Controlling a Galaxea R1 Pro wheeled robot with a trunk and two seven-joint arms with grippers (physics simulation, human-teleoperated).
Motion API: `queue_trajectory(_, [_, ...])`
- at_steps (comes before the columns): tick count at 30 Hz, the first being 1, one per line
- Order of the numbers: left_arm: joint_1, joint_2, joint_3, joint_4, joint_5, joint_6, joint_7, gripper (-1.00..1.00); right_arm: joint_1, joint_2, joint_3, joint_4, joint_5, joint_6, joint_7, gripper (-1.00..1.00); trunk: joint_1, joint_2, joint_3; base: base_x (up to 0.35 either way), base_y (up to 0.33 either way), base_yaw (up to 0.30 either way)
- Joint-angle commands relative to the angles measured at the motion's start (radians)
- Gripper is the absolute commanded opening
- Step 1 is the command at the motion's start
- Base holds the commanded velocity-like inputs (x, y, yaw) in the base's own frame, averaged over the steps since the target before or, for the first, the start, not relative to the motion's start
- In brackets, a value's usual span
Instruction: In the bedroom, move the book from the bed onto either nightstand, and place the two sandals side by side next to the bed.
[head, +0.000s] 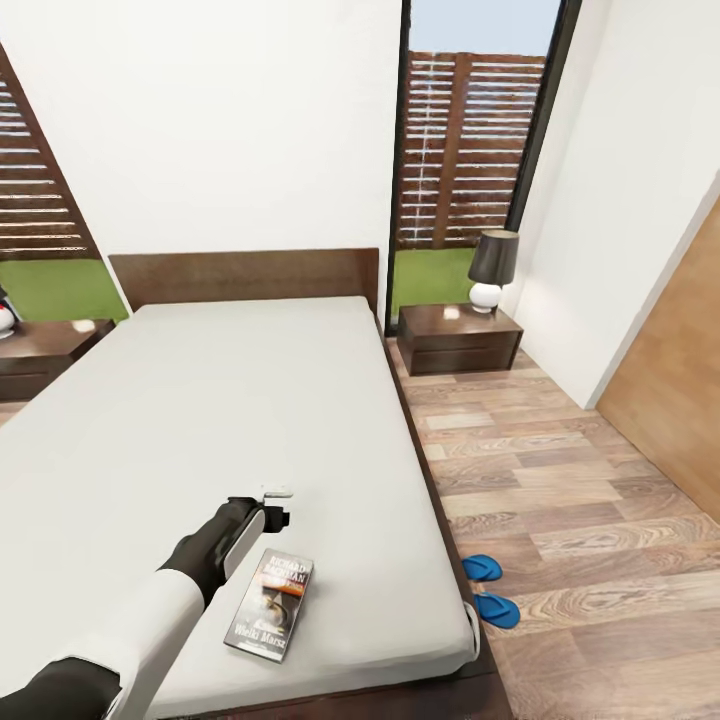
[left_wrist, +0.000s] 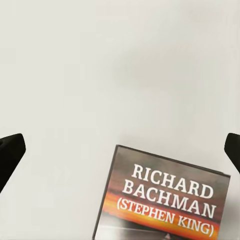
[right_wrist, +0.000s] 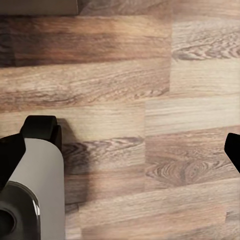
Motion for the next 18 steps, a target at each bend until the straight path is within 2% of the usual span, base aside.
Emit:
queue_trajectory(1, [-0.001, 0.001, -0.005, -0.001, 0.011, 0.003, 0.009, 1.00, -0.001, 0.000, -0.004, 0.001, 0.010, -0.003, 0.002, 1.00, 0.000, 0.000, -0.002, 0.000, 0.000, 0.000])
queue_trajectory(18, [-0.001, -0.001, -0.005, -0.007, 0.011, 0.002, 0.014, 1.00, 0.001, -0.003, -0.004, 0.001, 0.010, -0.004, 0.002, 1.00, 0.000, 0.000, -0.030, 0.000, 0.000, 0.000])
